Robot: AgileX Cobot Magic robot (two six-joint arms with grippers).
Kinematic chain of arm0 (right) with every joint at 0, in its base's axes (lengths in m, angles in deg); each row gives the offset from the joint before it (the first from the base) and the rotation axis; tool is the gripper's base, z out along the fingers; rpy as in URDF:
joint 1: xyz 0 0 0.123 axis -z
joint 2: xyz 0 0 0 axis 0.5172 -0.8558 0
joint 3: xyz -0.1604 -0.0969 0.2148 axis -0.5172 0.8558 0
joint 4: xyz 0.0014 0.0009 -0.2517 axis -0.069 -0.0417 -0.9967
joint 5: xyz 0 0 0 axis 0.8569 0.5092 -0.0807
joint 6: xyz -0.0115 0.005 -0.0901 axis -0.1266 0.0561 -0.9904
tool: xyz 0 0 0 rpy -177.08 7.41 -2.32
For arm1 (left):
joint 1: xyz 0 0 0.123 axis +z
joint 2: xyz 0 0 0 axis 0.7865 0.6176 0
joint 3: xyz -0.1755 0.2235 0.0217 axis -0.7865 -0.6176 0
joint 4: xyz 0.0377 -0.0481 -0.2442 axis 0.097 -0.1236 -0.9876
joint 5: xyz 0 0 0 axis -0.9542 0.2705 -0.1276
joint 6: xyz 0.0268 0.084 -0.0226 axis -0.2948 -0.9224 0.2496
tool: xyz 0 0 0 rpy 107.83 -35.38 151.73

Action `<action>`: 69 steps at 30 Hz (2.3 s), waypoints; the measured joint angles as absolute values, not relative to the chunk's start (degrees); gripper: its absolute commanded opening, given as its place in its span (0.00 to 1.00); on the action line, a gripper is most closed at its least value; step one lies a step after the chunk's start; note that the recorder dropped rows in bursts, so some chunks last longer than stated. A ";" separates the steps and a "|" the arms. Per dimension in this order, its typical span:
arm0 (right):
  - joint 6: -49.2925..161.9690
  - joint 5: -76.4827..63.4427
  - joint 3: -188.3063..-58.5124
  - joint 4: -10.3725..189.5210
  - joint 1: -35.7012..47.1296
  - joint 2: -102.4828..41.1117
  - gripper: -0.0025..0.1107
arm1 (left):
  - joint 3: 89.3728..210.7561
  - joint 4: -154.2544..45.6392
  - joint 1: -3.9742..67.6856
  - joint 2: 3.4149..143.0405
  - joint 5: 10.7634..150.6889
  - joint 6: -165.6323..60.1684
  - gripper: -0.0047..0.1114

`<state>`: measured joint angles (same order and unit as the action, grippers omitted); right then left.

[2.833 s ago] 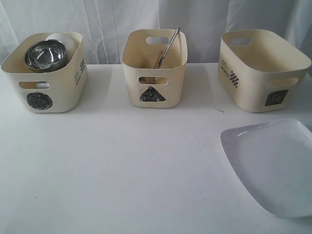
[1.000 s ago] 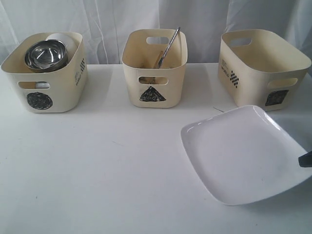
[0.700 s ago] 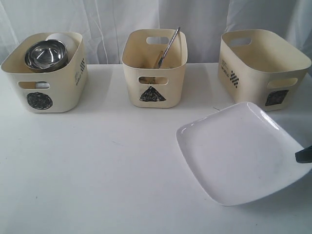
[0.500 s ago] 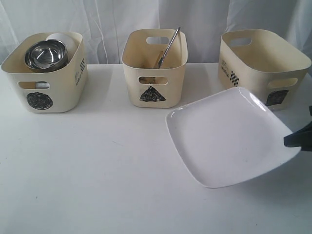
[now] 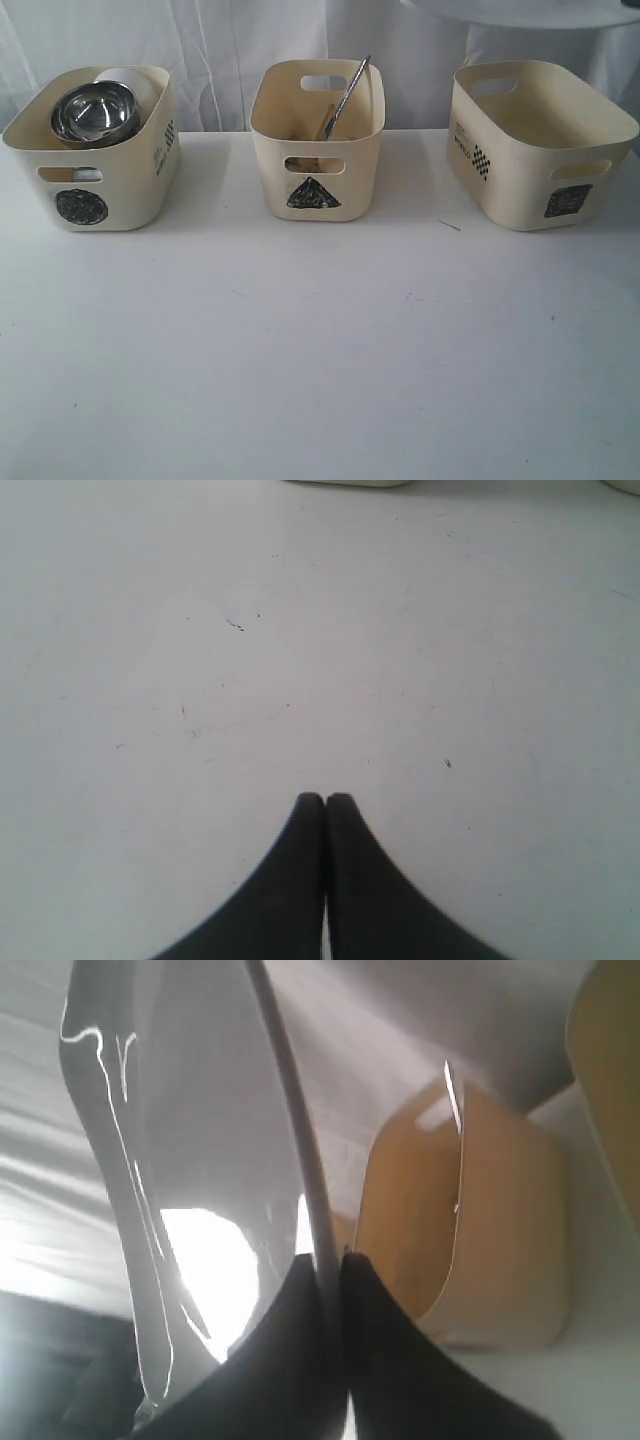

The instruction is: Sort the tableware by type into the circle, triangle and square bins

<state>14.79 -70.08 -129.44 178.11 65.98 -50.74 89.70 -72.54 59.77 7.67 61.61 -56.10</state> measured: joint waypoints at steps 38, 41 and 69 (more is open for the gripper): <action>-4.19 -27.52 -141.93 157.50 59.13 -65.93 0.30 | 89.70 -72.54 59.77 7.67 61.61 -56.10 0.04; -4.06 -29.10 -142.04 157.77 59.13 -64.88 0.30 | 89.70 -72.54 59.77 7.67 61.61 -56.10 0.04; 46.53 -23.00 -114.02 97.40 41.35 -14.97 0.02 | 89.70 -72.54 59.77 7.67 61.61 -56.10 0.04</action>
<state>46.53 -23.00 -114.02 97.40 41.35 -14.97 89.70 -72.54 59.77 7.67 61.61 -56.10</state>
